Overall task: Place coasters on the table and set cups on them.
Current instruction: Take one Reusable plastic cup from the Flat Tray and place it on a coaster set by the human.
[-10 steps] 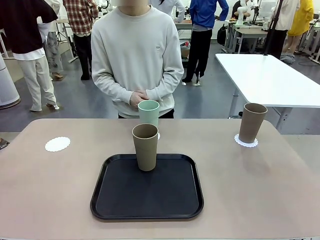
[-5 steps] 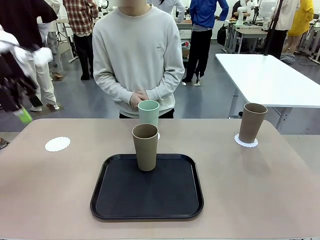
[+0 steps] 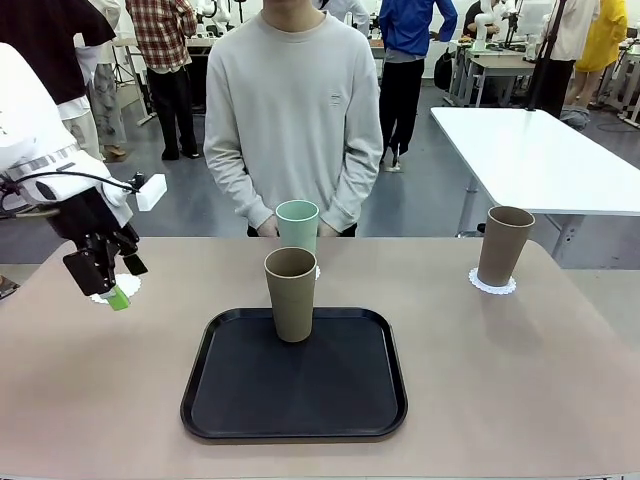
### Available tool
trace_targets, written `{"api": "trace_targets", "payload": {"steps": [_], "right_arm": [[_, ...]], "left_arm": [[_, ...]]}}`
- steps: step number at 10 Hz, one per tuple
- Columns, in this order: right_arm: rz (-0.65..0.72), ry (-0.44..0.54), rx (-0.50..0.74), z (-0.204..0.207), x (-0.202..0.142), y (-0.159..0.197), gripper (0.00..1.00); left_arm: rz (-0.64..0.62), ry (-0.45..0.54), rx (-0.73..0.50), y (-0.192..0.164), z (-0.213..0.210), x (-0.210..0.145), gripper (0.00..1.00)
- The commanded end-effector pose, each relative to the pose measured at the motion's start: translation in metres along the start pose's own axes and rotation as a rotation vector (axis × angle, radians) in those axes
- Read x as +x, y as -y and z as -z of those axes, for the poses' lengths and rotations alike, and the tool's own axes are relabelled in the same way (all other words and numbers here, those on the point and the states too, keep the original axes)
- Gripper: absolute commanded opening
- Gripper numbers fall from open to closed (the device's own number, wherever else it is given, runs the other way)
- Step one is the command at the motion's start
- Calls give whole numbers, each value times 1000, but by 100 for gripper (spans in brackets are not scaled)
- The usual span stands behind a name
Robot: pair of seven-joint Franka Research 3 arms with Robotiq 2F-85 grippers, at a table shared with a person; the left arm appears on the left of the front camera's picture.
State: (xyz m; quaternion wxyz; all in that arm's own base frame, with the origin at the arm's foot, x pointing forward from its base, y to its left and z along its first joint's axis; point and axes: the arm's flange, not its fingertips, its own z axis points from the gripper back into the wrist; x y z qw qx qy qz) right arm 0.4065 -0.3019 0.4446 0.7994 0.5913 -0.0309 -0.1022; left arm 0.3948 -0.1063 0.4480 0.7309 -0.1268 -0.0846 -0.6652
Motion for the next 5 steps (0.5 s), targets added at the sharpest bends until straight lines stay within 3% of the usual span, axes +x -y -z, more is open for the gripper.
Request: {"api": "trace_targets", "payload": {"steps": [1, 3, 4, 5], "right_arm": [[0, 4, 6, 1, 1, 0, 100], [0, 4, 6, 1, 1, 0, 100], [0, 4, 6, 1, 1, 0, 100], [0, 4, 6, 1, 1, 0, 100]], "left_arm": [[26, -46, 4, 5, -18, -1, 100], [9, -12, 4, 1, -5, 0, 100], [-27, 289, -52, -10, -4, -16, 100], [-58, 493, -112, -20, -3, -27, 100]]}}
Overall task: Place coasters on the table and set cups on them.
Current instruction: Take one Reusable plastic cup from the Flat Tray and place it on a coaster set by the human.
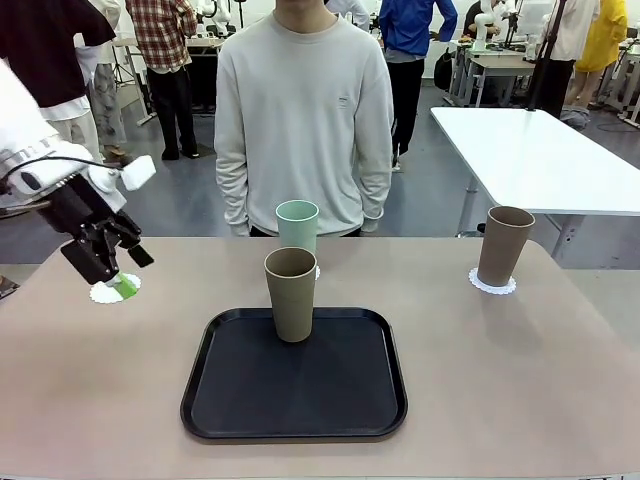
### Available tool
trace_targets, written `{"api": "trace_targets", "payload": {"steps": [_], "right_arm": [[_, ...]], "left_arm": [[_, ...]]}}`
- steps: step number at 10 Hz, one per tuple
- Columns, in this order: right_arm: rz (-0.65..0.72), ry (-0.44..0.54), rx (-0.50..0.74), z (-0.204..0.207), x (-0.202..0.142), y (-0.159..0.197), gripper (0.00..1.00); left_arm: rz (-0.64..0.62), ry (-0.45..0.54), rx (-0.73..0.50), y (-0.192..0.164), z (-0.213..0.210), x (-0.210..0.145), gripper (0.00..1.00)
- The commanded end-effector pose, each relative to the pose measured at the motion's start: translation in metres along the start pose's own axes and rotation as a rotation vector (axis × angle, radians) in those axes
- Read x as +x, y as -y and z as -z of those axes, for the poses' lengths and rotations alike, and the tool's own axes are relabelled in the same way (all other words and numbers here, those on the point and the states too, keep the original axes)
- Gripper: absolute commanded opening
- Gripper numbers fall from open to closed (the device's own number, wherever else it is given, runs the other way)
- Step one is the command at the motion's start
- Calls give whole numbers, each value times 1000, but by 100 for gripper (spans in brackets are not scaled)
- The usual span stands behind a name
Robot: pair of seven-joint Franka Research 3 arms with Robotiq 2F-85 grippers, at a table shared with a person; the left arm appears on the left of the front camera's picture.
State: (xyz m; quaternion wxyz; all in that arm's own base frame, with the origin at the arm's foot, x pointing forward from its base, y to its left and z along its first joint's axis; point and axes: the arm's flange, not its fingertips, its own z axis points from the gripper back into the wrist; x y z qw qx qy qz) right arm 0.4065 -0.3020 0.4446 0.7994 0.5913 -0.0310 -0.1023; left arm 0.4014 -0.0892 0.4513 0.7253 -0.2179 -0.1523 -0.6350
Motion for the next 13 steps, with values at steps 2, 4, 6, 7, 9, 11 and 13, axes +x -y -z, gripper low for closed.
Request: {"api": "trace_targets", "payload": {"steps": [2, 4, 6, 7, 9, 11, 13], "right_arm": [[0, 4, 6, 1, 1, 0, 100], [0, 4, 6, 1, 1, 0, 100], [0, 4, 6, 1, 1, 0, 100], [0, 4, 6, 1, 1, 0, 100], [0, 4, 6, 1, 1, 0, 100], [0, 4, 6, 1, 1, 0, 100], [0, 4, 6, 1, 1, 0, 100]], "left_arm": [[-66, 458, -157, -27, 18, -37, 100], [-125, 549, -193, -38, 36, -52, 100], [-167, 663, -167, -41, 49, -55, 100], [-139, 661, -54, -39, 61, -55, 100], [-73, 633, 128, -35, 83, -45, 100], [-36, 603, 184, -41, 105, -35, 100], [-87, 548, 49, -55, 111, -31, 100]]}}
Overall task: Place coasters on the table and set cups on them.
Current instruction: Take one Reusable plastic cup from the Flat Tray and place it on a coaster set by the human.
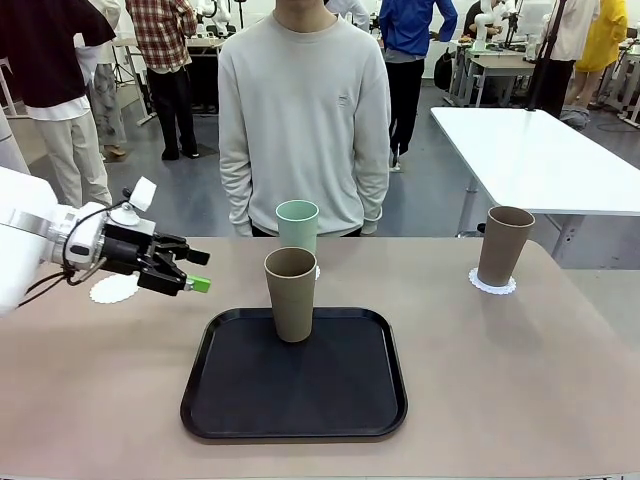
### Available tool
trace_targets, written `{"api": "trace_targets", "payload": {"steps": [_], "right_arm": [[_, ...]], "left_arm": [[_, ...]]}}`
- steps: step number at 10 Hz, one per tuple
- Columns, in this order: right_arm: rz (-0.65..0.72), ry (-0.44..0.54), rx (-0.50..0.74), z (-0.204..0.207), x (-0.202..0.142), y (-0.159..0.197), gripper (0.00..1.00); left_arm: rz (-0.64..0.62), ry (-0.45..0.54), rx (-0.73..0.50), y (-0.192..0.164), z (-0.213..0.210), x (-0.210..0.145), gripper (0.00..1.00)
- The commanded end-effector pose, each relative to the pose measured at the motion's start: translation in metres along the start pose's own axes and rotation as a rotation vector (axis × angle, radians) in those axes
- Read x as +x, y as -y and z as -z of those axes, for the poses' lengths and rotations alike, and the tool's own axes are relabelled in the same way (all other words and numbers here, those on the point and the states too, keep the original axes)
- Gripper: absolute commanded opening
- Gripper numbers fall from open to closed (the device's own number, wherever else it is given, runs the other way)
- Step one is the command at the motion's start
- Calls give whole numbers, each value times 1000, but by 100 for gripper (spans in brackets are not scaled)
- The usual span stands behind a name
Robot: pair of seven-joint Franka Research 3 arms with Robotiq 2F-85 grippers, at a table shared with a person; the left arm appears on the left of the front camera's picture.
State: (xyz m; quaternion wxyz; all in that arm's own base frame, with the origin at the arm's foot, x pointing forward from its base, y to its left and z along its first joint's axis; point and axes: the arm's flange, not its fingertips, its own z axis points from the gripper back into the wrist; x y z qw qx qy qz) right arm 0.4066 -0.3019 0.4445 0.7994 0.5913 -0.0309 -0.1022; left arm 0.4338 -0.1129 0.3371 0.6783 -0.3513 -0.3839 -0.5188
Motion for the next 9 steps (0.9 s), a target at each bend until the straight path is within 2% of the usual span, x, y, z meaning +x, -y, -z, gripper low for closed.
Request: {"api": "trace_targets", "payload": {"steps": [1, 4, 5, 9], "right_arm": [[0, 4, 6, 1, 1, -1, 100], [0, 4, 6, 1, 1, -1, 100], [0, 4, 6, 1, 1, -1, 100], [0, 4, 6, 1, 1, -1, 100]], "left_arm": [[14, 16, 25, -1, -11, 4, 100], [-1, 1, 5, -2, -2, 0, 100], [35, 93, -48, 7, -1, -8, 100], [20, 178, -161, -1, 33, -32, 100]]}}
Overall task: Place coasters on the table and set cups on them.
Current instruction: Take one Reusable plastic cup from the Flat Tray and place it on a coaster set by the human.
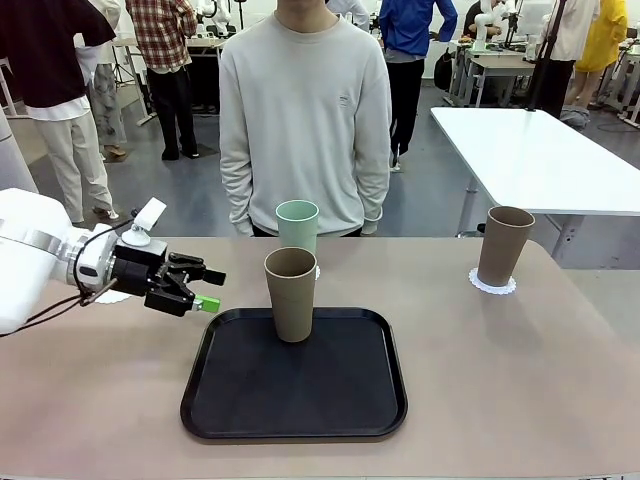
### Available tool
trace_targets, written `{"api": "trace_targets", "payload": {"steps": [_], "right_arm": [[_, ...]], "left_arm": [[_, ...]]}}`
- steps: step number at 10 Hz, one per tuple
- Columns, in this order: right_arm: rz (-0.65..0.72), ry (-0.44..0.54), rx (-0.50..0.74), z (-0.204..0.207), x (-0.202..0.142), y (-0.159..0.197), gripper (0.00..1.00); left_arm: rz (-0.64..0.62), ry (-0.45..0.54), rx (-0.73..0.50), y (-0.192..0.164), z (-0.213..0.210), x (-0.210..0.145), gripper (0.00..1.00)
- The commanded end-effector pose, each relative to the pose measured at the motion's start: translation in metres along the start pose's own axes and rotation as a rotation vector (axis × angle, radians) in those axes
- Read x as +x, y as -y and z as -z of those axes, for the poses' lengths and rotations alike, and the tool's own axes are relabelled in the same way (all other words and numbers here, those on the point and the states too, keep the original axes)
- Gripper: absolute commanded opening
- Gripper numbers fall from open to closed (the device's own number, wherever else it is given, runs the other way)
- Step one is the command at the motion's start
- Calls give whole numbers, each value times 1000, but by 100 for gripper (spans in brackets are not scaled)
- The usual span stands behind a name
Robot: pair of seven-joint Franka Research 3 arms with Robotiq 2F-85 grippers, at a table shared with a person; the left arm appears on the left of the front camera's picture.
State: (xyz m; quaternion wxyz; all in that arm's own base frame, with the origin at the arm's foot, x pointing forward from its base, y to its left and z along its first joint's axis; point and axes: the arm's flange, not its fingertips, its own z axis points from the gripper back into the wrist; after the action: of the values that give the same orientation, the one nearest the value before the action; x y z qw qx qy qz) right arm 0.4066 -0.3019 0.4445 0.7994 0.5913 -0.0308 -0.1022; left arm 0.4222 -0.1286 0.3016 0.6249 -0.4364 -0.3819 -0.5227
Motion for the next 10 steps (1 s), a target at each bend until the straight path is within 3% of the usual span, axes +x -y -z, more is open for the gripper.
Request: {"api": "trace_targets", "payload": {"steps": [1, 5, 7, 8, 10], "right_arm": [[0, 4, 5, 1, 1, -1, 100], [0, 4, 5, 1, 1, -1, 100], [0, 4, 5, 1, 1, -1, 100], [0, 4, 5, 1, 1, -1, 100], [0, 4, 5, 1, 1, -1, 100]], "left_arm": [[65, 61, -13, -22, 8, -5, 100], [138, 99, 16, -41, 40, -8, 100], [32, 47, 67, -19, 35, 3, 100], [87, 83, -7, -41, 33, -3, 100], [87, 83, -7, -41, 33, -3, 100]]}}
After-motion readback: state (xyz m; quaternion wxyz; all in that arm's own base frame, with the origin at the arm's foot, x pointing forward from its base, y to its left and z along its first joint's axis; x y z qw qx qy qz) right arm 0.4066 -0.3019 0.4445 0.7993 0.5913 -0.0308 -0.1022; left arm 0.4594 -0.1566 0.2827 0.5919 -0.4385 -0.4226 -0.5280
